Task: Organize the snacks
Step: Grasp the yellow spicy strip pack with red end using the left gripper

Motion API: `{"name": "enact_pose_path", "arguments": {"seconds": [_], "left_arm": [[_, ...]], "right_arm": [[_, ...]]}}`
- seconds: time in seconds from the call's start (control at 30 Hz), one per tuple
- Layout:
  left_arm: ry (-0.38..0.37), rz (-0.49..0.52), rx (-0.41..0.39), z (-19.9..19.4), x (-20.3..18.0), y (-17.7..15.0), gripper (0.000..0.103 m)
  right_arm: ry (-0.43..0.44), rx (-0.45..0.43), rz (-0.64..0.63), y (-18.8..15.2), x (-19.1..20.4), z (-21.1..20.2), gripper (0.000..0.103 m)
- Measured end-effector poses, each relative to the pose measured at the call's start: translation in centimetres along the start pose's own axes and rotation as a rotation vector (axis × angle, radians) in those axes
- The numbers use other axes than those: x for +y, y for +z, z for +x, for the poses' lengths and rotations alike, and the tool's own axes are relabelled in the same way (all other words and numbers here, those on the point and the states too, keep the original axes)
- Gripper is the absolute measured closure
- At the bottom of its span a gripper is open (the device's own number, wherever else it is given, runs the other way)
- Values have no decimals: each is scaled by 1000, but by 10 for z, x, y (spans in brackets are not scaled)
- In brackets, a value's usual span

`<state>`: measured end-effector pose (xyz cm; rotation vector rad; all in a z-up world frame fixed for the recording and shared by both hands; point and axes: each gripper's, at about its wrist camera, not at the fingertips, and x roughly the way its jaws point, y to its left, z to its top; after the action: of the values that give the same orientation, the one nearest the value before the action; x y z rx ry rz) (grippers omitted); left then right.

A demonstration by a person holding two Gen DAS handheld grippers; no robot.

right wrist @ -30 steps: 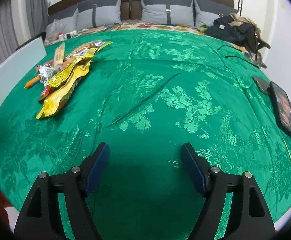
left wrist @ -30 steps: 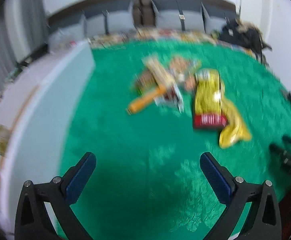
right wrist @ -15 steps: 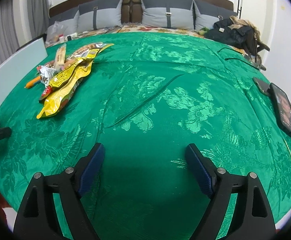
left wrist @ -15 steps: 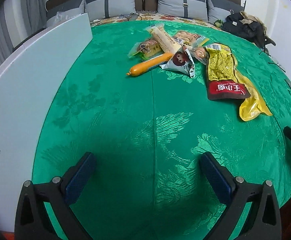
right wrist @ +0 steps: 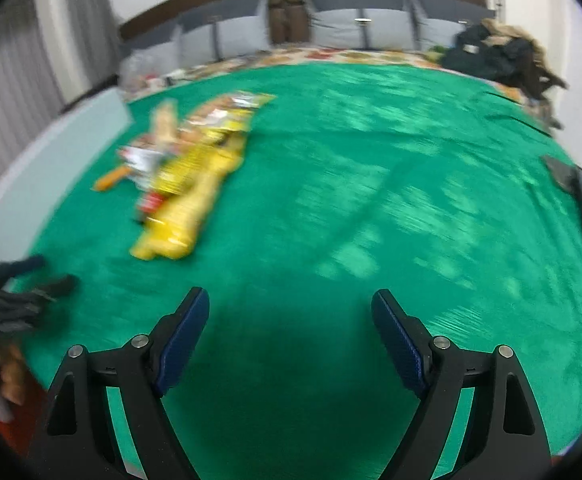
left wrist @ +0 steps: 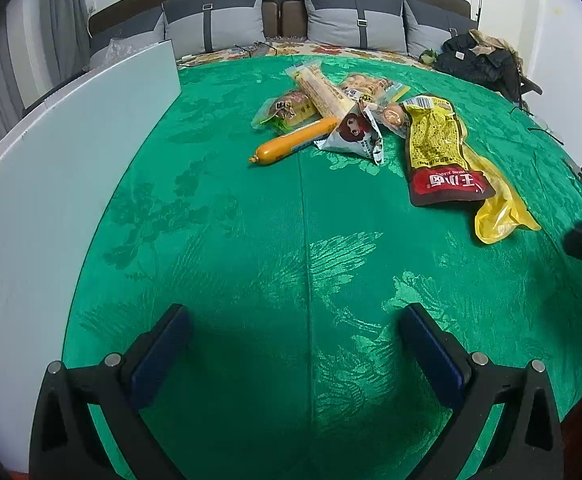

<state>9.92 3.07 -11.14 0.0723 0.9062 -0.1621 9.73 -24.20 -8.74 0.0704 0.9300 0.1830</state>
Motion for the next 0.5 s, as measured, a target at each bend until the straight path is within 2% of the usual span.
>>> {"name": "enact_pose_path", "arguments": {"seconds": [0.07,0.17,0.27,0.33,0.4,0.5], "left_arm": [[-2,3,-1,0,0,0,0],[-7,8,3,0,1,1,0],[-6,8,6,0,1,1,0],[-6,7,6,0,1,1,0],[-3,4,4,0,0,0,0],[1,-2,-2,1,-1,0,0]], "right_arm": [[77,50,-8,20,19,18,17],[101,131,-59,39,42,49,19],[2,166,-145,45,48,68,21],[-59,138,-76,47,25,63,21],[-167,107,25,44,-8,49,21],[-199,84,70,33,-37,30,19]]}}
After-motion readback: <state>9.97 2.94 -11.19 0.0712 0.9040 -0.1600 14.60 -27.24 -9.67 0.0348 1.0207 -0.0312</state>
